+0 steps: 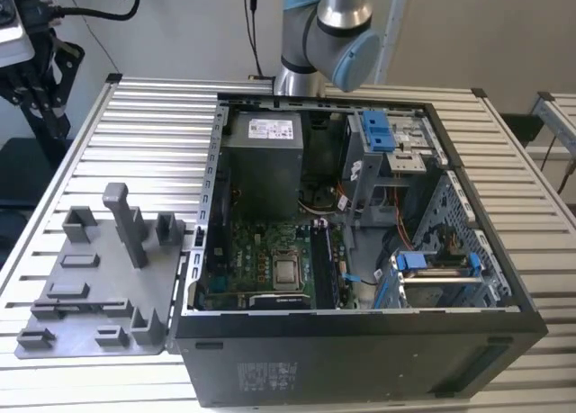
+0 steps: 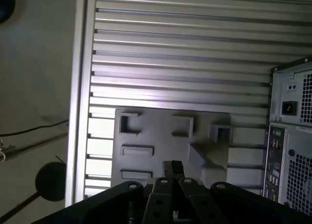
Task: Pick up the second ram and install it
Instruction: 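Reach for the second ram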
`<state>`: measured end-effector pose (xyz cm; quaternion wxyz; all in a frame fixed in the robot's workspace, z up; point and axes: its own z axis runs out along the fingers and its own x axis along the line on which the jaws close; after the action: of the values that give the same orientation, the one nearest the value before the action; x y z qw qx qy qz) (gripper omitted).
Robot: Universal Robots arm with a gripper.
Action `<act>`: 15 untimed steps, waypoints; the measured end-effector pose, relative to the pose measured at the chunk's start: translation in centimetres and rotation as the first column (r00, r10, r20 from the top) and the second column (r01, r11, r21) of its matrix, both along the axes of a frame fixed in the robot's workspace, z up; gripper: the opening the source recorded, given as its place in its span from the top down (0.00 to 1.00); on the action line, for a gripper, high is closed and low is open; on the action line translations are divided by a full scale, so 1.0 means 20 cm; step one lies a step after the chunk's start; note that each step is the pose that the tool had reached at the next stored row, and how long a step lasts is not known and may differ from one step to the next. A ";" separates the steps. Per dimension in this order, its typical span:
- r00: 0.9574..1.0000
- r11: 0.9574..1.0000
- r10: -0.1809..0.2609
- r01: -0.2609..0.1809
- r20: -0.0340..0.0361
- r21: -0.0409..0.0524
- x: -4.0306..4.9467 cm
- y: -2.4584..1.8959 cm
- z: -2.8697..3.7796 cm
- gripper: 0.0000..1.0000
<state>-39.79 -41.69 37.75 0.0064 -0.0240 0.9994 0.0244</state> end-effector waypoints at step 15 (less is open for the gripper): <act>1.000 1.000 0.000 0.000 -0.007 0.000 0.002 -0.250 -0.028 0.89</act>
<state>-39.74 -46.68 37.18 0.0029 -0.0239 0.9994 0.0245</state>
